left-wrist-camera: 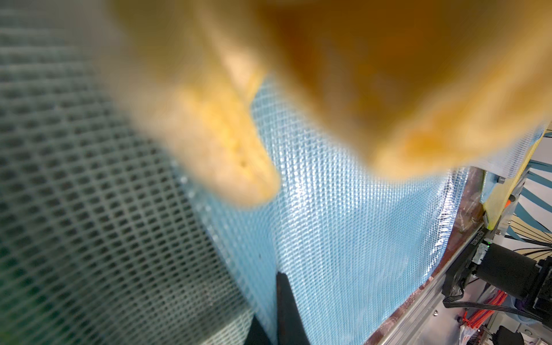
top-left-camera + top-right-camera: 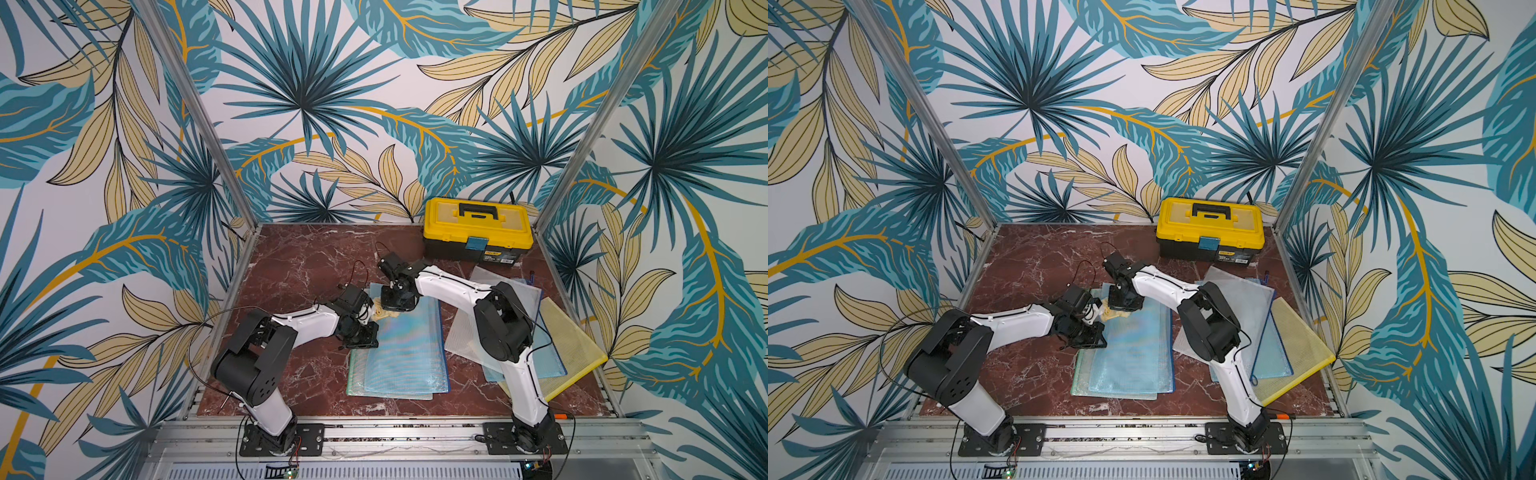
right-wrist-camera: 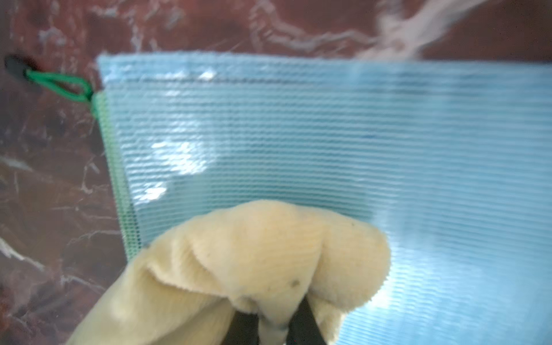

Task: Wipe the document bag
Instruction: Wipe the dirt from the document bag.

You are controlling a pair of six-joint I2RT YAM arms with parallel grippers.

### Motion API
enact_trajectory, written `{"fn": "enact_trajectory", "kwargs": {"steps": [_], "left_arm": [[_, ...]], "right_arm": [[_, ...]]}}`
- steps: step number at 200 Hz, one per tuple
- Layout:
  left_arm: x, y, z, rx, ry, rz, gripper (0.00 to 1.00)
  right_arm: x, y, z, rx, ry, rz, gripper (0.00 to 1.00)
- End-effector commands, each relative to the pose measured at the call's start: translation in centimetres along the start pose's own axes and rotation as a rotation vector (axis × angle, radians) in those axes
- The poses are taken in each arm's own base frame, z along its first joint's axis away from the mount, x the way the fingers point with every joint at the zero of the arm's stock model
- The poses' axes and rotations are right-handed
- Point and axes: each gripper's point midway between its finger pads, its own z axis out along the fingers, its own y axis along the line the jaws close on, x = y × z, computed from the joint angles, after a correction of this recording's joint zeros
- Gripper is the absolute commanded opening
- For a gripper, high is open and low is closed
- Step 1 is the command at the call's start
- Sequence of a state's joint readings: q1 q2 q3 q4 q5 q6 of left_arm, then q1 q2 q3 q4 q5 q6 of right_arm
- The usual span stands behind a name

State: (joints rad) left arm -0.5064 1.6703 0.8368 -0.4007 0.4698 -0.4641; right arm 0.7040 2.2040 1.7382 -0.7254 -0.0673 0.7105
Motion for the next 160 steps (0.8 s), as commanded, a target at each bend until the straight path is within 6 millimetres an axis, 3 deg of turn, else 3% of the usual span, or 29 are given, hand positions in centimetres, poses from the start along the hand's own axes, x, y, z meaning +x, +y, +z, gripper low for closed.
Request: {"fn": "enact_trajectory", "kwargs": {"steps": [1, 32, 49, 60, 73, 96, 111, 130, 160], "left_arm": [[0.1, 1.1, 0.5, -0.046, 0.006, -0.018, 0.0], [-0.5, 1.1, -0.3, -0.062, -0.033, -0.026, 0.0], [-1.1, 1.0, -0.6, -0.073, -0.057, -0.049, 0.0], [-1.7, 0.7, -0.7, -0.067, -0.073, -0.061, 0.0], [-2.6, 0.2, -0.8, -0.056, -0.087, -0.073, 0.0], [-4.0, -0.3, -0.9, -0.055, -0.114, -0.086, 0.0], [-4.4, -0.3, -0.8, -0.064, -0.122, -0.096, 0.0], [-4.5, -0.1, -0.7, -0.069, -0.12, -0.108, 0.0], [-3.9, 0.9, -0.7, -0.096, -0.121, -0.128, 0.0]], "right_arm": [[0.0, -5.2, 0.9, 0.077, 0.053, 0.105, 0.0], [0.9, -14.0, -1.4, 0.172, 0.044, 0.215, 0.0], [1.6, -16.1, -3.6, 0.23, 0.02, 0.203, 0.0], [2.5, -15.2, -4.3, 0.2, 0.026, 0.185, 0.0], [3.6, -12.5, -4.3, 0.156, 0.031, 0.142, 0.0], [6.2, -7.2, -2.9, 0.104, 0.08, 0.054, 0.0], [7.8, -5.1, -1.8, 0.065, 0.105, 0.039, 0.0], [8.7, -6.6, -1.2, 0.082, 0.112, 0.075, 0.0], [9.7, -13.5, -2.4, 0.171, 0.119, 0.151, 0.0]]}}
